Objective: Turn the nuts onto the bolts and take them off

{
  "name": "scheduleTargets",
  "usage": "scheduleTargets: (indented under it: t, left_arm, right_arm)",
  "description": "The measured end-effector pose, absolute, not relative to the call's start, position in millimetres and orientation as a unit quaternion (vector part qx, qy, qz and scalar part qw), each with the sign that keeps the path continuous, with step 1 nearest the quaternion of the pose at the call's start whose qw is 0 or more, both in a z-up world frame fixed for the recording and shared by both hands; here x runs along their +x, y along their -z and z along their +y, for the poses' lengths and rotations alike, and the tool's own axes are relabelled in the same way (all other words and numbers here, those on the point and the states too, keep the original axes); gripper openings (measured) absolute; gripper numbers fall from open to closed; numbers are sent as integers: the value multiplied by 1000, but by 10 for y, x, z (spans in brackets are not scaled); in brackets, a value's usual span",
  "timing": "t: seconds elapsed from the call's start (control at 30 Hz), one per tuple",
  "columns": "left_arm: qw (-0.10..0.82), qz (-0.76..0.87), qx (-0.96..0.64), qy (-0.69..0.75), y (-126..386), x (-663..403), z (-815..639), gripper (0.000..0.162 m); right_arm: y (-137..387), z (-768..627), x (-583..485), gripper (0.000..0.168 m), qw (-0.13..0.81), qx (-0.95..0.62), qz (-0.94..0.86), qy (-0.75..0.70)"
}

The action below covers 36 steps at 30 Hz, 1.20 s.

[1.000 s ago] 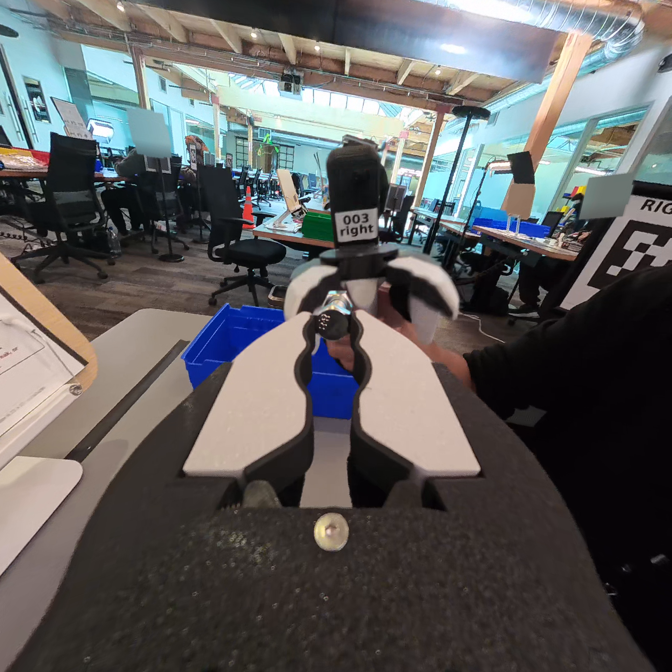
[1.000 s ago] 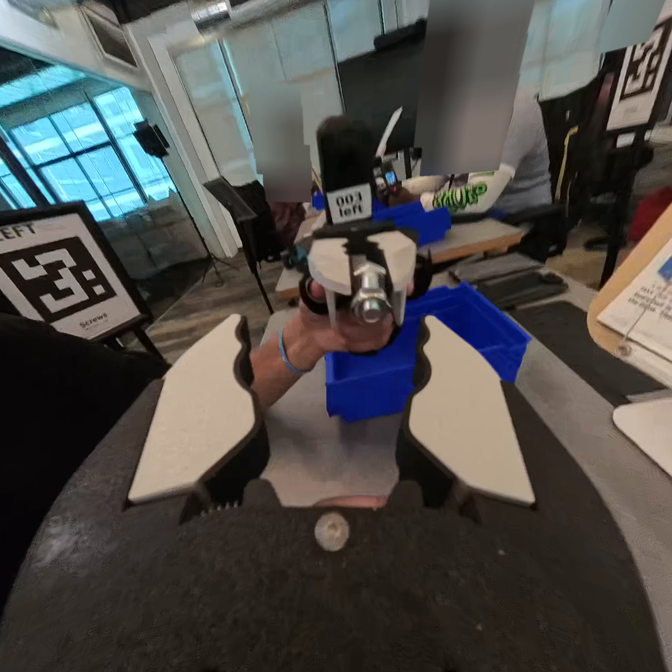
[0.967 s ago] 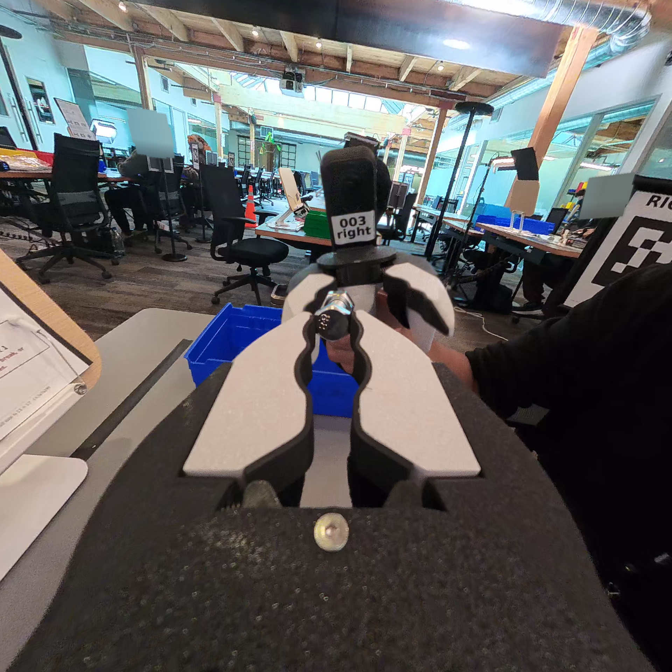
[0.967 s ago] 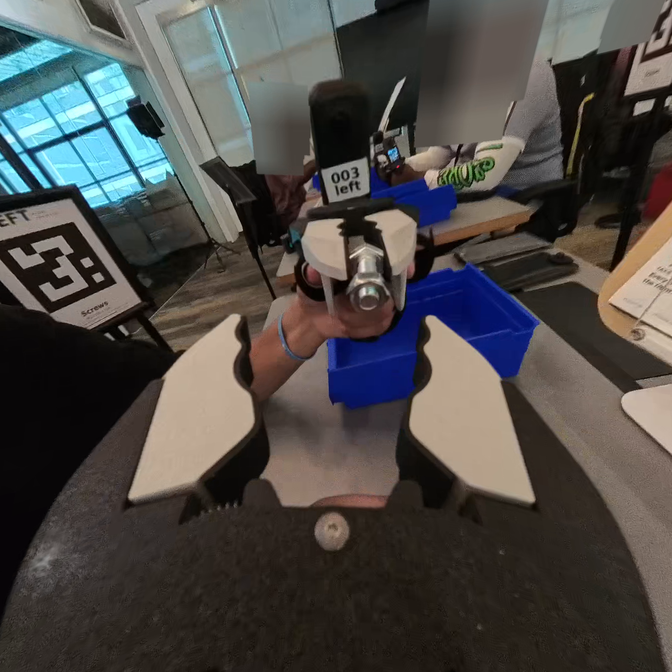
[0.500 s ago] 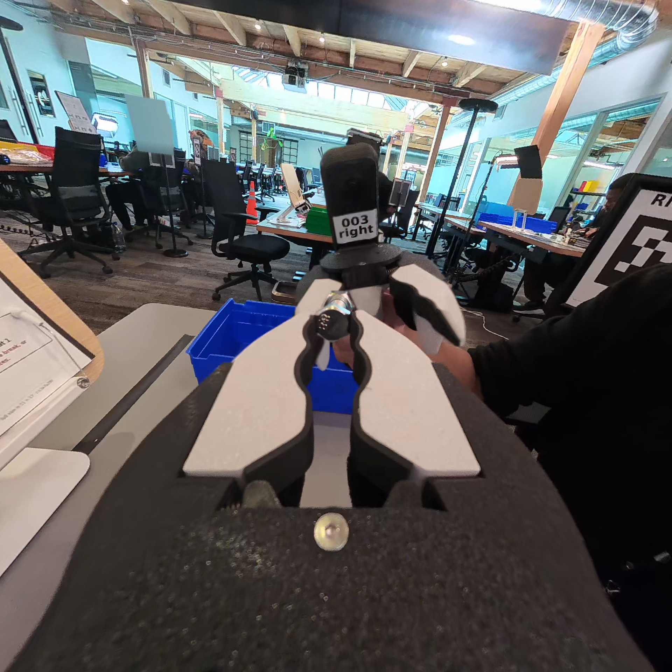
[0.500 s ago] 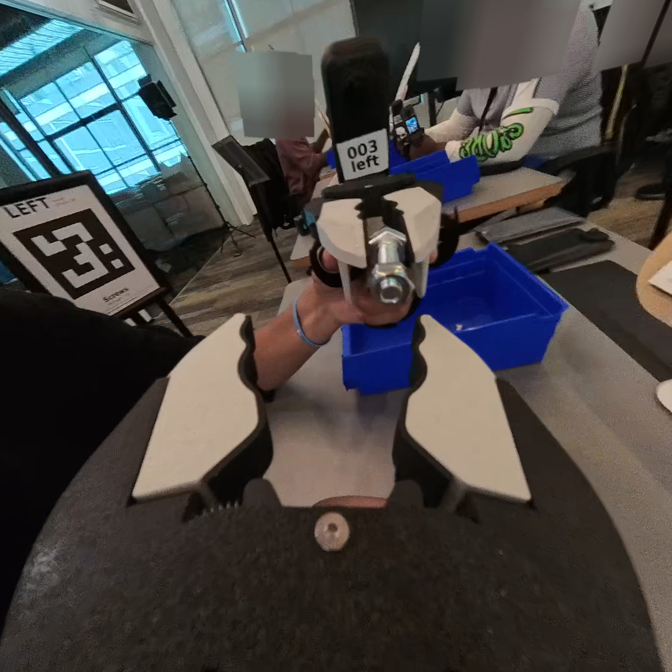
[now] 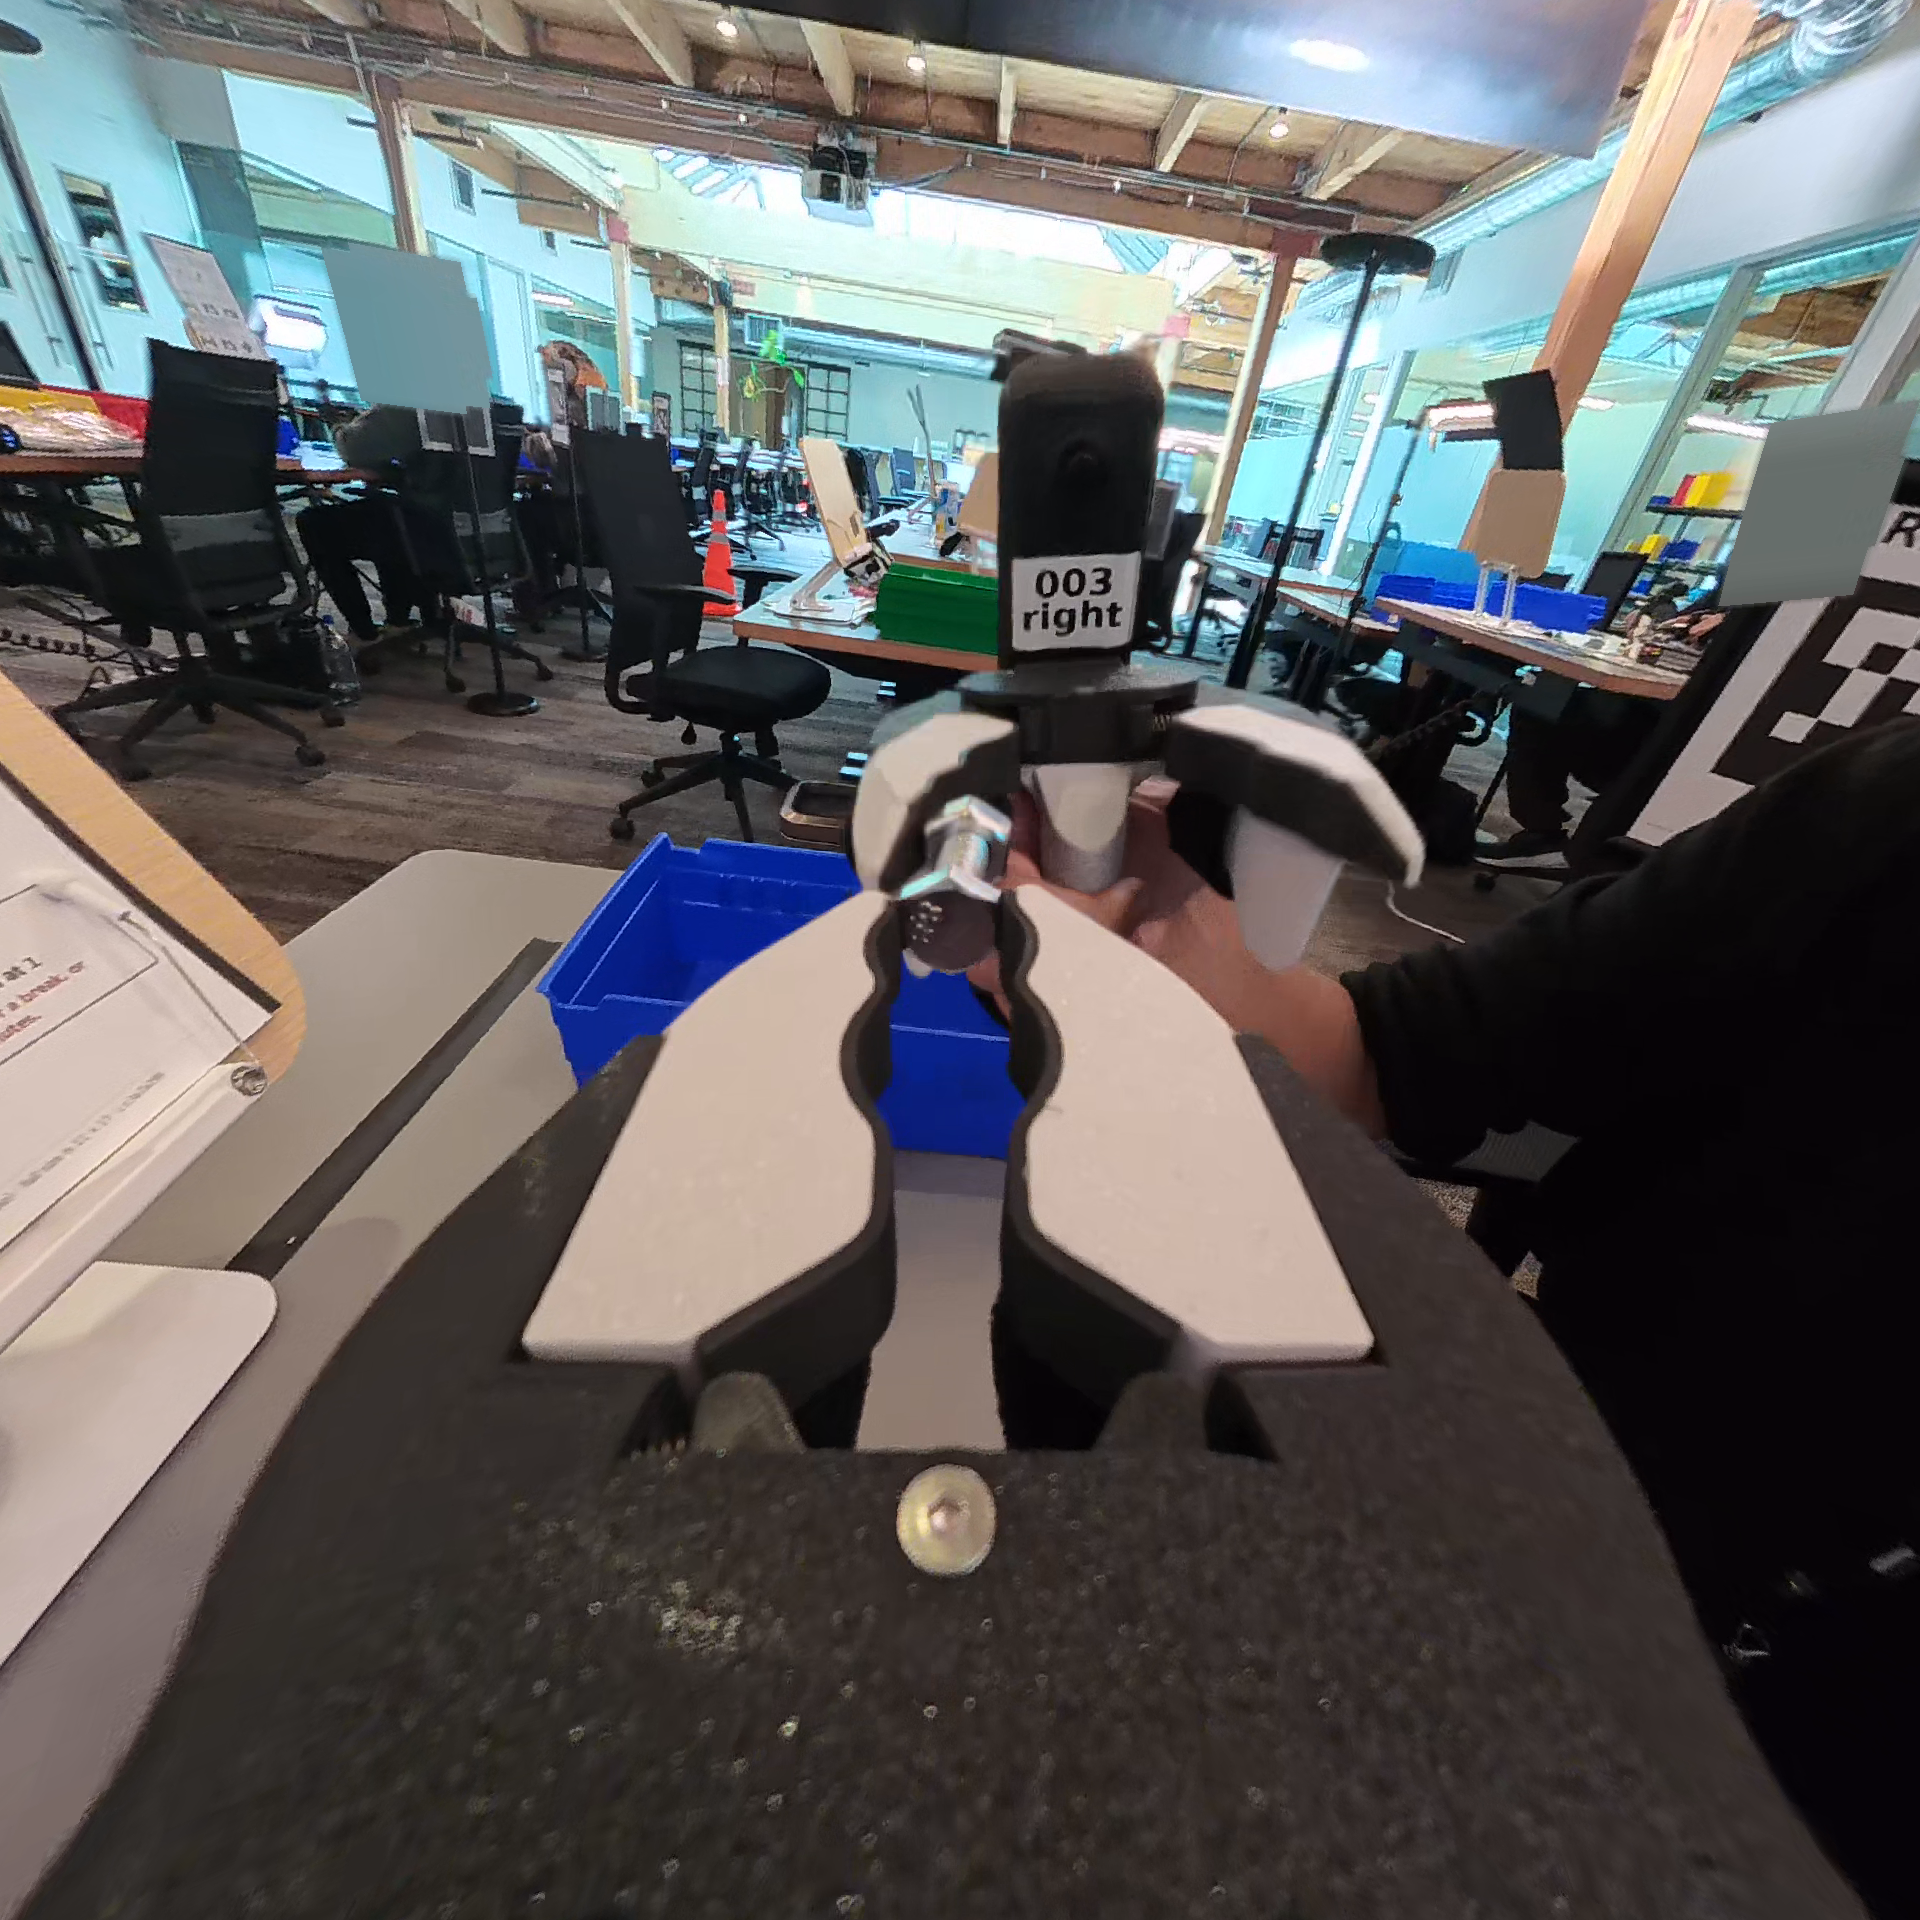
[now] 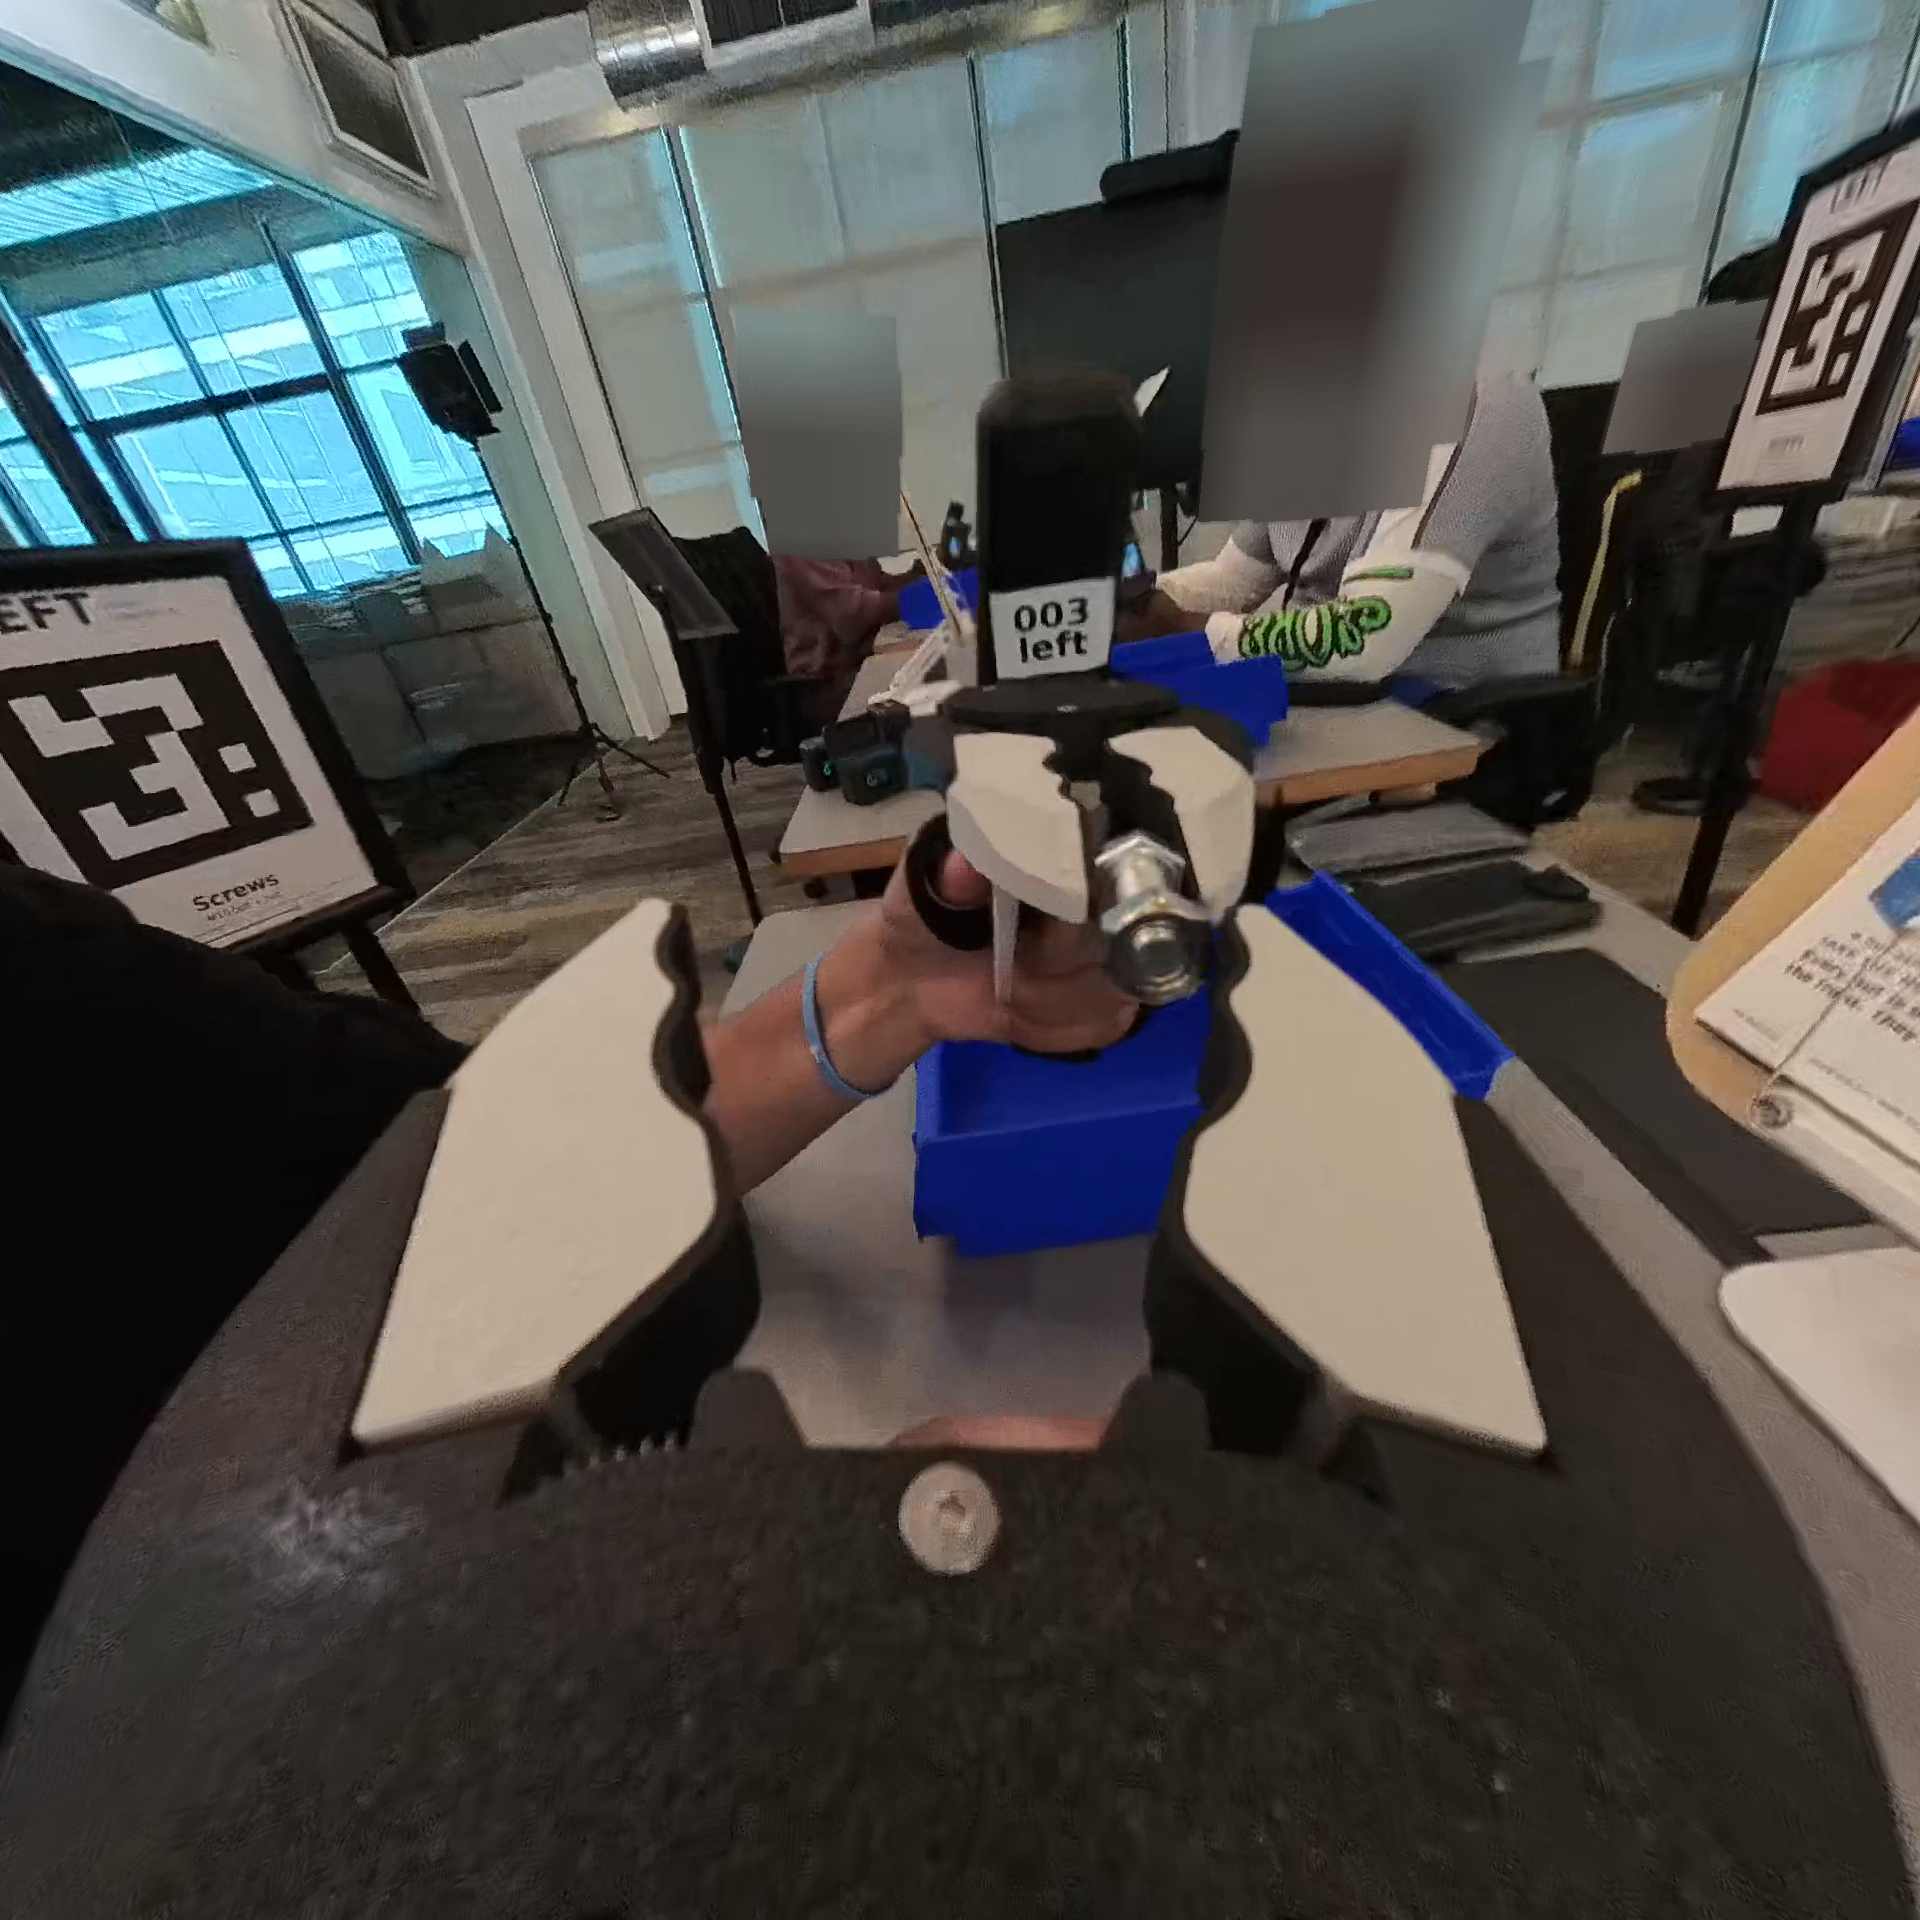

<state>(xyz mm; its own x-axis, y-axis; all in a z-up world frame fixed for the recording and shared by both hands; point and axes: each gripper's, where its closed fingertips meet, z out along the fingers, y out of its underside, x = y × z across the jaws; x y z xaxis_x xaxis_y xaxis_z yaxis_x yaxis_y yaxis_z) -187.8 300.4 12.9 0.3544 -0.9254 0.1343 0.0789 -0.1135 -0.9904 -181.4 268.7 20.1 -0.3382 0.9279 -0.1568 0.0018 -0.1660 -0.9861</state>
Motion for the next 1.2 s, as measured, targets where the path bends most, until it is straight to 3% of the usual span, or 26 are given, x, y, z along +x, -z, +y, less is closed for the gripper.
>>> scheduleTargets:
  t: [0.07, 0.13, 0.37, 0.43, 0.57, 0.77, 0.87, 0.97, 1.2]
  left_arm:
    - [566, 354, -603, 437, -117, -1872, 3014, 16]
    - [562, 359, -615, 421, -67, -1876, 3036, 16]
    - [565, 358, -601, 438, -126, -1875, 2992, 16]
    - [561, 357, -603, 441, -103, -1871, 3007, 16]
    - [559, 351, -606, 444, -76, -1888, 3038, 16]
    - [563, 354, -595, 452, -128, -1883, 2993, 17]
    - [557, 358, -602, 446, -82, -1860, 3008, 16]
    - [556, 354, -614, 434, -38, -1873, 3056, 17]
    - [560, 356, -598, 449, -108, -1867, 2998, 17]
  right_arm:
    - [-331, 2690, -1746, 79, 420, -405, -522, -621]
    - [-377, 2716, -1716, 78, 439, -401, -514, -618]
    - [5, 2771, -1840, 80, 353, -475, -554, -585]
    - [-166, 2735, -1819, 85, 390, -446, -539, -599]
    - [-354, 2774, -1719, 79, 467, -406, -526, -584]
    - [7, 2801, -1804, 76, 353, -482, -556, -578]
    - [-131, 2749, -1808, 83, 390, -453, -549, -584]
    - [-356, 2707, -1701, 77, 437, -406, -531, -601]
    - [69, 2836, -1793, 77, 337, -498, -559, -570]
